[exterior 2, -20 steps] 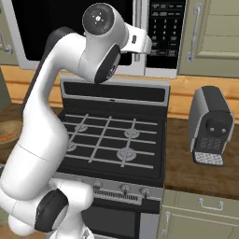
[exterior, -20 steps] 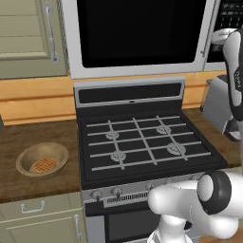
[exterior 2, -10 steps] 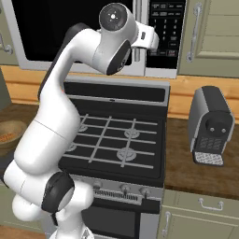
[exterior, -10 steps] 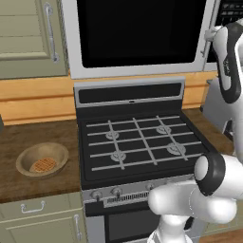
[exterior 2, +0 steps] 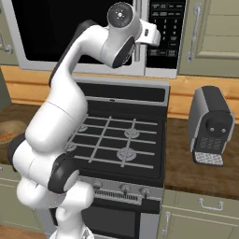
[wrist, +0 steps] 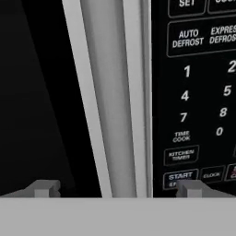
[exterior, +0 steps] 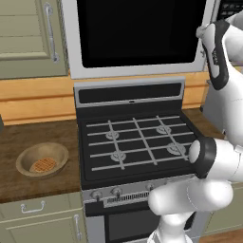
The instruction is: Open the microwave, place the bowl with waffle inside the microwave, then close the microwave door and turn it on.
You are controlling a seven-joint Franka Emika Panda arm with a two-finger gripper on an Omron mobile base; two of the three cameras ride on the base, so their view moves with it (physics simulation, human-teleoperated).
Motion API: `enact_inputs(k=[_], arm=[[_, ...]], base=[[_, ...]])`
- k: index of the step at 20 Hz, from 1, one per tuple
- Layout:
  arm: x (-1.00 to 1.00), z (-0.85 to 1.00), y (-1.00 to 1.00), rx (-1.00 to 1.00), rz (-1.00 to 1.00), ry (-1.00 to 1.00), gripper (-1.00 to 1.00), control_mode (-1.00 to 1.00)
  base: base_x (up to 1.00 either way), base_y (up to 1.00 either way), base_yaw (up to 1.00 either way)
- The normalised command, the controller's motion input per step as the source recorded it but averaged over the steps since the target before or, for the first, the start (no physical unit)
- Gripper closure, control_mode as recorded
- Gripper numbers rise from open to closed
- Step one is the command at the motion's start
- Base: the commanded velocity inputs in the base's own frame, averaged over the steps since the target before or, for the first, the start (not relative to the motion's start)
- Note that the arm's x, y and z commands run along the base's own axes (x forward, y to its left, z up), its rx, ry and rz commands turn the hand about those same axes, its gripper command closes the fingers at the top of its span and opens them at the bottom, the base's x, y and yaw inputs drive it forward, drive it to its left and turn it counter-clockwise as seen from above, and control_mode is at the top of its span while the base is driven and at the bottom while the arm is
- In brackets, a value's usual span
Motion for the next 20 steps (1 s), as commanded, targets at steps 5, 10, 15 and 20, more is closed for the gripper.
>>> enact_inputs(k=[5,10,15,20], arm=[[0.45,0.00,-0.21,0.00,0.00,0.00,-1.00,-1.00],[0.08,0.00,0.00,0.00,0.03,0.00,-1.00,-1.00],[0.00,-0.02,0.00,0.01,0.00,-0.04,1.00,-1.00],[0.00,-0.06,0.01,0.04,0.00,-0.08,1.00,-1.00]], base=[[0.00,0.00,0.00],[0.00,0.00,0.00],[0.00,0.00,0.00],[0.00,0.00,0.00]])
